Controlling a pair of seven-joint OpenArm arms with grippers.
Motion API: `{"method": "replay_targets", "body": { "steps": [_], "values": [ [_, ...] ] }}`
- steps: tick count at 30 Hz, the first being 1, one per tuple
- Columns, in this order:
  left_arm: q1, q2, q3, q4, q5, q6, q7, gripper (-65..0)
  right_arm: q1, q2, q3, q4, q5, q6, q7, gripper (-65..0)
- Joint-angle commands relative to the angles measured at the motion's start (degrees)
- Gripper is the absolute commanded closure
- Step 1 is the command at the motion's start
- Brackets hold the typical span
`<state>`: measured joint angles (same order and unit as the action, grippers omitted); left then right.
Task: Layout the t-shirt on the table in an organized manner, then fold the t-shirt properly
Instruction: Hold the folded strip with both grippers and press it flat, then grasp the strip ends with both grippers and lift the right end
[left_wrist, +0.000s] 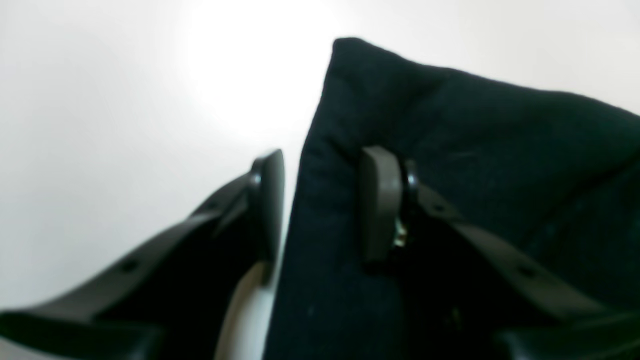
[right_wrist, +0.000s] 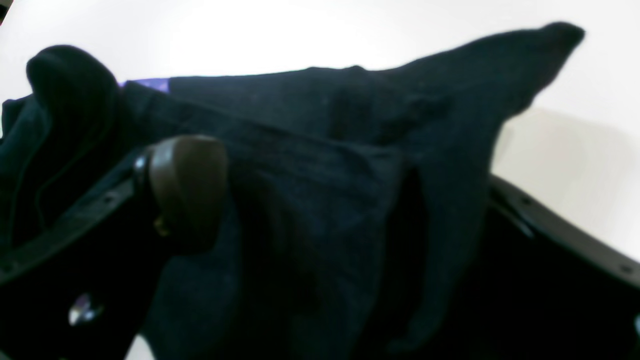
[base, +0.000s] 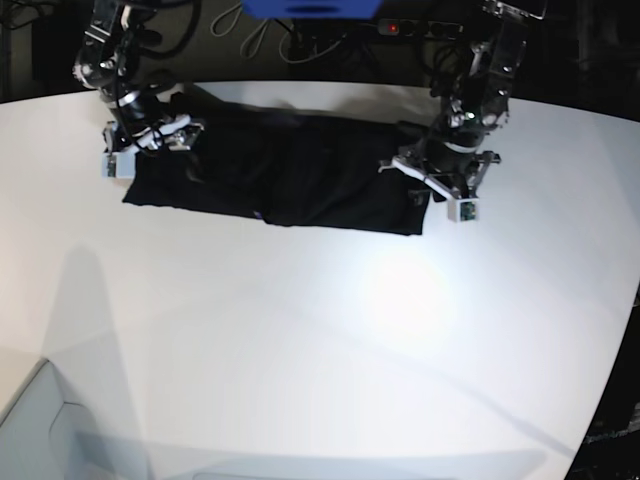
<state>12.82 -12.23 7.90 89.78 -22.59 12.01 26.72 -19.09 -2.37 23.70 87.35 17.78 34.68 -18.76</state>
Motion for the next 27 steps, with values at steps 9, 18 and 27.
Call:
{"method": "replay_targets", "body": {
  "steps": [9,18,27],
  "values": [
    [0.59,-0.3,-0.21,0.02,0.13,1.13,2.42,-24.3,-0.82,0.13,-0.1,-0.1,-1.3,-0.7,-2.03,-40.3],
    [0.68,-0.47,-0.21,0.02,0.13,1.13,2.42,-24.3,-0.82,0.04,-0.01,-0.1,-1.3,-0.7,-2.11,-25.8],
    [0.68,-0.3,-0.21,0.11,0.13,1.13,2.42,-24.3,-0.12,0.22,-0.19,-0.45,-1.21,-0.35,-7.3,-26.0]
  ]
}}
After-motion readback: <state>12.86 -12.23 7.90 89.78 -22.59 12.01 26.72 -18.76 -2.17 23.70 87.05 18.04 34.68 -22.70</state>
